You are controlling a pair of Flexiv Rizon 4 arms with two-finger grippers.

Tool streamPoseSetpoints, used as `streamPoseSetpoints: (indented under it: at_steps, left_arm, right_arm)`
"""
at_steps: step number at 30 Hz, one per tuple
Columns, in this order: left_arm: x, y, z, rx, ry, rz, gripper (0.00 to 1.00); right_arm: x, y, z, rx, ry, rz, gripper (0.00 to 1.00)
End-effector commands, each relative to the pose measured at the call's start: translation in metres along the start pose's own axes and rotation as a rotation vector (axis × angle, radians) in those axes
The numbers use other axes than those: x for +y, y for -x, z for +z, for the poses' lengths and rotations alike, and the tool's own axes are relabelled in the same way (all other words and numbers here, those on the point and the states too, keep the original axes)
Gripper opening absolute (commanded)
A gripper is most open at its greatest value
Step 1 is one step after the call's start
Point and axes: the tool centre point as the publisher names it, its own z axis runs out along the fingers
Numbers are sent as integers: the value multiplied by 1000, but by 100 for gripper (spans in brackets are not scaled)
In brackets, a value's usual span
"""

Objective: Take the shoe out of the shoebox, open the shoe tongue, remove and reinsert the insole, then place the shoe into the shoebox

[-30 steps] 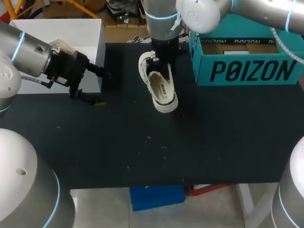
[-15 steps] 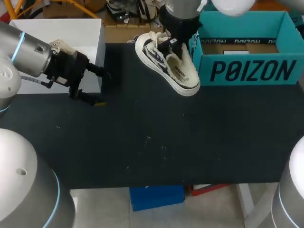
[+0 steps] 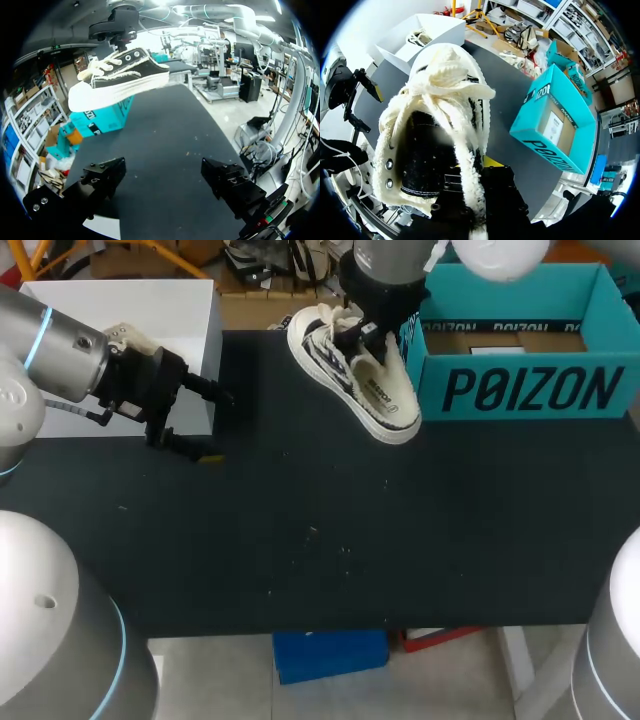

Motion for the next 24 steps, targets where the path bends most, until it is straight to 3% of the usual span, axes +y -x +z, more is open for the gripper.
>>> streamPoseSetpoints:
  at_steps: [1, 6, 13, 16, 20, 24]
  left_arm:
    - [0, -1, 1, -3, 2, 1, 100]
    - [0, -1, 1, -3, 2, 1, 100]
    - [0, -1, 1, -3, 2, 1, 100]
    - [0, -1, 1, -3, 2, 1, 100]
    - [0, -1, 1, -3, 2, 1, 100]
    - [0, -1, 1, -3, 2, 1, 100]
  right_arm:
    - [3, 20, 4, -9, -22, -65, 0]
    - [11, 50, 5, -17, -44, -152, 0]
    - [34, 89, 10, 53, 59, -404, 0]
    - [37, 111, 13, 60, 58, -507, 0]
    - [34, 149, 11, -10, -75, -610, 0]
    - [34, 149, 11, -10, -75, -610, 0]
